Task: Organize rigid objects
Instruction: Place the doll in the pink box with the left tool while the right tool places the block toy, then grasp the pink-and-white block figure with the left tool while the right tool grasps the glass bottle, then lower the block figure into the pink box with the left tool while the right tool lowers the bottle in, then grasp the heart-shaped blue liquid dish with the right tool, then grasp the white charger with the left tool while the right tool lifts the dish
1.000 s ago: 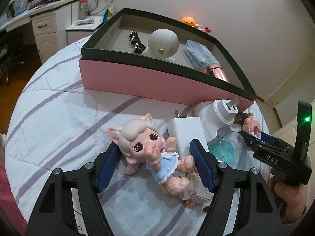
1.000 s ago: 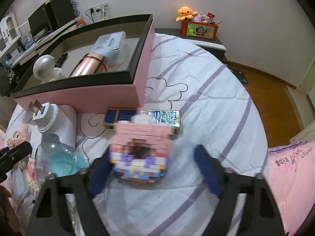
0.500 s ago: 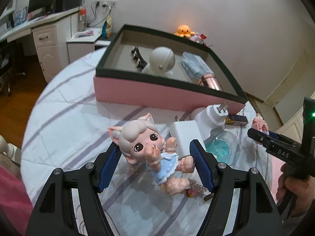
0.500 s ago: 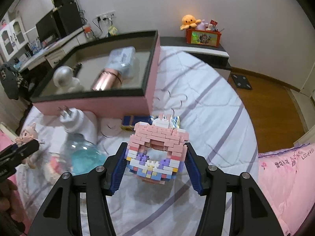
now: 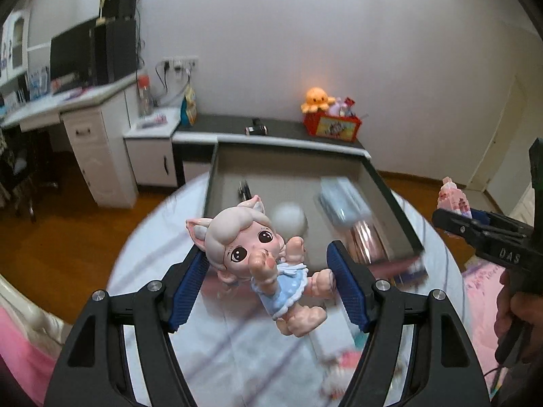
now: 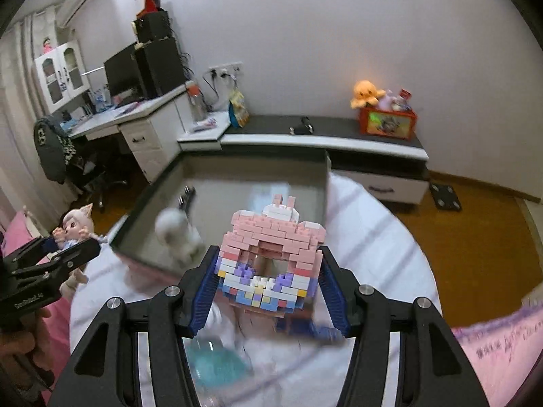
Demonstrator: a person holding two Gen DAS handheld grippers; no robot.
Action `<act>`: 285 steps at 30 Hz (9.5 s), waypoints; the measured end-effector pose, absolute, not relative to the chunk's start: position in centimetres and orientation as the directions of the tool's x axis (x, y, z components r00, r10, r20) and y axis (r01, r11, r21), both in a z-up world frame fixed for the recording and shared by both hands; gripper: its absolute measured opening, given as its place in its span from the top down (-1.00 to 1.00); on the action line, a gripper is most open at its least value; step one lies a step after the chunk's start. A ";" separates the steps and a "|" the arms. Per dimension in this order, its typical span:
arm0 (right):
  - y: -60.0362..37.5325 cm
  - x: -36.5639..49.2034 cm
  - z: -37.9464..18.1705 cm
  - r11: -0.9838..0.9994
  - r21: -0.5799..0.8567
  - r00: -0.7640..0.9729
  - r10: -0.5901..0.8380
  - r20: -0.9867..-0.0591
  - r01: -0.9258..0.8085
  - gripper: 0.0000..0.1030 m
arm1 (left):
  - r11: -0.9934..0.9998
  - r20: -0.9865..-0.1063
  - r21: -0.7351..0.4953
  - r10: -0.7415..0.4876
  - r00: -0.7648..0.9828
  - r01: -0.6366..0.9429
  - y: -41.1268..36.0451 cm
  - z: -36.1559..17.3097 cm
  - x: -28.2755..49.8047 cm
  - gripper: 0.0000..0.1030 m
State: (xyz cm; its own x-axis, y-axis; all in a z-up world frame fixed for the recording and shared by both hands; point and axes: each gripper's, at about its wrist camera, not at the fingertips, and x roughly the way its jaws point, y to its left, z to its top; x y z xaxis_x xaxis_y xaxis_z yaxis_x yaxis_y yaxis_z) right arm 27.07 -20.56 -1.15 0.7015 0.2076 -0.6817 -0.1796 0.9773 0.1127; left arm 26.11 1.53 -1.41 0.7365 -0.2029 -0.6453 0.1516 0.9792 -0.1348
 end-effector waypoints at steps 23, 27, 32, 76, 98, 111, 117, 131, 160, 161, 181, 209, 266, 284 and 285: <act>-19.0 41.0 -6.2 0.981 0.144 0.608 0.192 -0.770 -0.127 -0.12 | 0.993 -0.692 -0.062 -0.116 0.713 0.101 -2.2 -4.4 40.3 -0.41; -19.3 41.3 -6.9 0.984 0.133 0.600 0.176 -0.781 -0.116 -0.14 | 0.994 -0.711 -0.039 -0.097 0.696 0.099 -2.6 -5.0 40.7 -0.44; -19.5 40.9 -6.6 0.988 0.121 0.614 0.153 -0.775 -0.094 -0.69 | 0.997 -0.689 -0.005 -0.061 0.722 0.080 -2.8 -4.4 40.0 -0.88; -22.3 14.8 -0.5 0.996 0.085 0.812 0.064 -0.580 -0.019 -0.86 | 0.997 -0.571 -0.077 -0.050 0.819 0.007 -0.3 -0.4 13.2 -1.00; -22.1 15.6 -8.6 0.983 0.127 0.598 0.181 -0.781 -0.132 -0.86 | 0.986 -0.782 -0.094 -0.159 0.603 0.137 -3.9 -8.7 15.9 -0.99; -21.1 15.0 -11.9 0.968 0.150 0.495 0.234 -0.837 -0.203 -0.86 | 0.964 -0.838 -0.150 -0.242 0.488 0.219 -5.8 -12.9 19.0 -0.51; -19.1 15.3 -12.5 0.948 0.156 0.462 0.274 -0.843 -0.278 -0.86 | 0.951 -0.831 -0.215 -0.298 0.470 0.223 -3.9 -12.5 19.5 0.09; -16.8 15.9 -13.3 0.937 0.114 0.487 0.274 -0.829 -0.331 -0.24 | 0.962 -0.827 -0.176 -0.259 0.499 0.209 -2.9 -12.1 18.4 0.09; -21.4 24.7 -0.4 0.943 0.135 0.706 0.319 -0.632 -0.305 -0.24 | 0.981 -0.637 -0.067 -0.184 0.749 0.184 -1.5 0.2 25.6 0.09; -21.4 25.6 -0.1 0.943 0.139 0.711 0.320 -0.627 -0.302 -0.24 | 0.981 -0.630 -0.067 -0.182 0.755 0.180 -1.6 0.5 26.6 0.09; -19.1 40.4 -5.5 0.960 0.184 0.624 0.276 -0.731 -0.210 -0.25 | 0.988 -0.683 -0.093 -0.156 0.713 0.127 -3.0 -3.3 39.7 0.09; -20.8 38.4 -5.3 0.969 0.212 0.642 0.242 -0.728 -0.125 -1.00 | 0.996 -0.661 -0.081 -0.083 0.746 0.039 -1.1 -2.8 35.8 -0.99; -19.5 19.1 -11.0 0.962 0.182 0.559 0.265 -0.786 -0.202 -1.00 | 0.995 -0.755 -0.099 -0.069 0.652 -0.010 0.2 -7.8 16.7 -0.99; -21.5 21.3 -12.8 0.975 0.104 0.558 0.198 -0.806 -0.196 -0.43 | 0.991 -0.801 -0.095 -0.135 0.584 0.098 -3.9 -10.4 20.6 -0.99; -21.7 21.4 -12.7 0.976 0.101 0.561 0.193 -0.805 -0.191 -0.43 | 0.990 -0.802 -0.092 -0.138 0.582 0.107 -4.3 -10.5 21.0 -0.99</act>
